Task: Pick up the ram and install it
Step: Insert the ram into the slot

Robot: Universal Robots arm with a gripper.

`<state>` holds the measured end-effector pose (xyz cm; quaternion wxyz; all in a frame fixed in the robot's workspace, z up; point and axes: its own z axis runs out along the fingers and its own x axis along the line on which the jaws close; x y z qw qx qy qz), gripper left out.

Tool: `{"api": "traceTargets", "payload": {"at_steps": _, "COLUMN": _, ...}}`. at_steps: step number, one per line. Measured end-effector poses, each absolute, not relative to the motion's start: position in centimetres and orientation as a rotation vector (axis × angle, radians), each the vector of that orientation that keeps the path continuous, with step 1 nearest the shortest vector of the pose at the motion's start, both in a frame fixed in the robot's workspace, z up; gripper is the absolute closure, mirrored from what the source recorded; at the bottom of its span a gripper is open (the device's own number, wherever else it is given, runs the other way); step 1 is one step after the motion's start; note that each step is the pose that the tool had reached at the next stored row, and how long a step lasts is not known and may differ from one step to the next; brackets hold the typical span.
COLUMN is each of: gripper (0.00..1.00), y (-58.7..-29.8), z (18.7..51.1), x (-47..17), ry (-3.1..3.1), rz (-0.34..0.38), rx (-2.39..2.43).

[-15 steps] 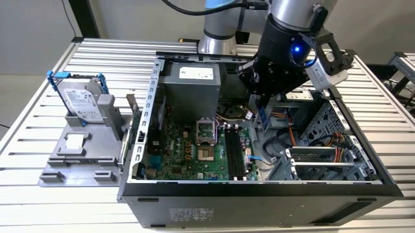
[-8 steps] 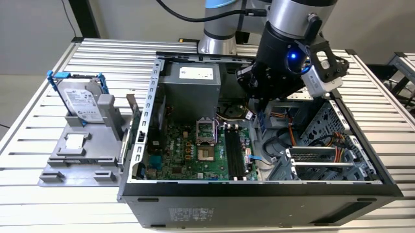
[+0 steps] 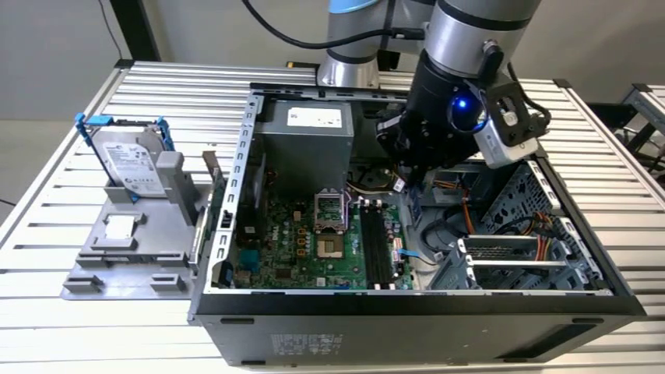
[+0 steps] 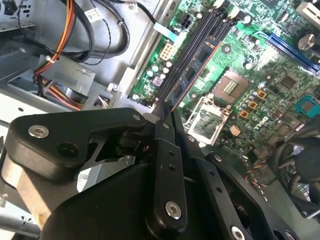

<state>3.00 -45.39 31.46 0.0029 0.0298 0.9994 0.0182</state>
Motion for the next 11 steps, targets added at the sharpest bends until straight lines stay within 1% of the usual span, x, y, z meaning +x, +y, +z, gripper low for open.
{"api": "traceTargets", "payload": {"at_steps": 11, "gripper": 1.00, "y": -46.4, "z": 29.4, "x": 2.4, "ry": 3.133, "rz": 0.057, "rx": 0.101}}
